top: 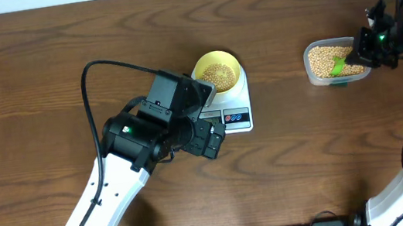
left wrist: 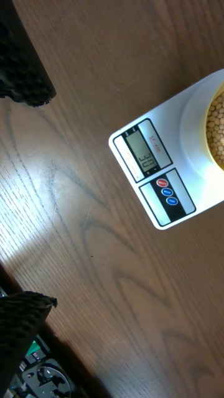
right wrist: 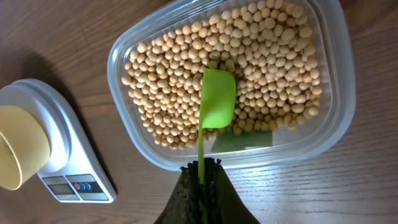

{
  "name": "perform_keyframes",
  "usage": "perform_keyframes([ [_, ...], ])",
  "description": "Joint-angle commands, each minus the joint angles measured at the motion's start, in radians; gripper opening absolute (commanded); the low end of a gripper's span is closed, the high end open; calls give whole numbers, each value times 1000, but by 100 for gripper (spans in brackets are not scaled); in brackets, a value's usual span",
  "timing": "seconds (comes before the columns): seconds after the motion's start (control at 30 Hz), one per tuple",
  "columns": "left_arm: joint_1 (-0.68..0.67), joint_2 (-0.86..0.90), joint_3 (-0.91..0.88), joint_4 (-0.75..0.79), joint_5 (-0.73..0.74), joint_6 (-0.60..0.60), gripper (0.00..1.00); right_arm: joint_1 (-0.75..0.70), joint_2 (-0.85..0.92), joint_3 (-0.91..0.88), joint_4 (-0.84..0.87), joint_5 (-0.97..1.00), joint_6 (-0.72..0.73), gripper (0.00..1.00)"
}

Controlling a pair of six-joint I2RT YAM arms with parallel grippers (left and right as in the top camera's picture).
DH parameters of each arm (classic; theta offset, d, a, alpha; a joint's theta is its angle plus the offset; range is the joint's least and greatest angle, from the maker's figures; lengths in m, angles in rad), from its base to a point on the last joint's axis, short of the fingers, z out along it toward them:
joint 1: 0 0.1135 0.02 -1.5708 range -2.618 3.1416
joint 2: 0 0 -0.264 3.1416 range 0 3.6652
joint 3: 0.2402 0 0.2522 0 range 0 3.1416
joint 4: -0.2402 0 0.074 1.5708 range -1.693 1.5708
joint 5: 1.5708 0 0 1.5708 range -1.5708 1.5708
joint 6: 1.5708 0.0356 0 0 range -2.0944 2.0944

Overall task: Scoop item into bowl and weigh 50g on scale
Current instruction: 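Move the empty scoop back down into the soybean tub, then scoop soybeans with the green scoop in the tub using the right gripper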

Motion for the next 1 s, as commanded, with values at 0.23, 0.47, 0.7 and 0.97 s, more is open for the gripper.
perform_keyframes([
  [0.23,4,-2,-2,1,8,-1,98,-20,37,-11,2,-89,-85,1],
  [0.47,4,-2,-2,1,8,-1,98,-28,60,-11,35,-150,-123,1],
  [0.7,4,-2,-2,1,8,-1,98,-73,61,-11,37,-232,-162,1],
  [0.97,4,-2,-2,1,8,-1,98,-120,69,-19,33,-273,-195,1],
])
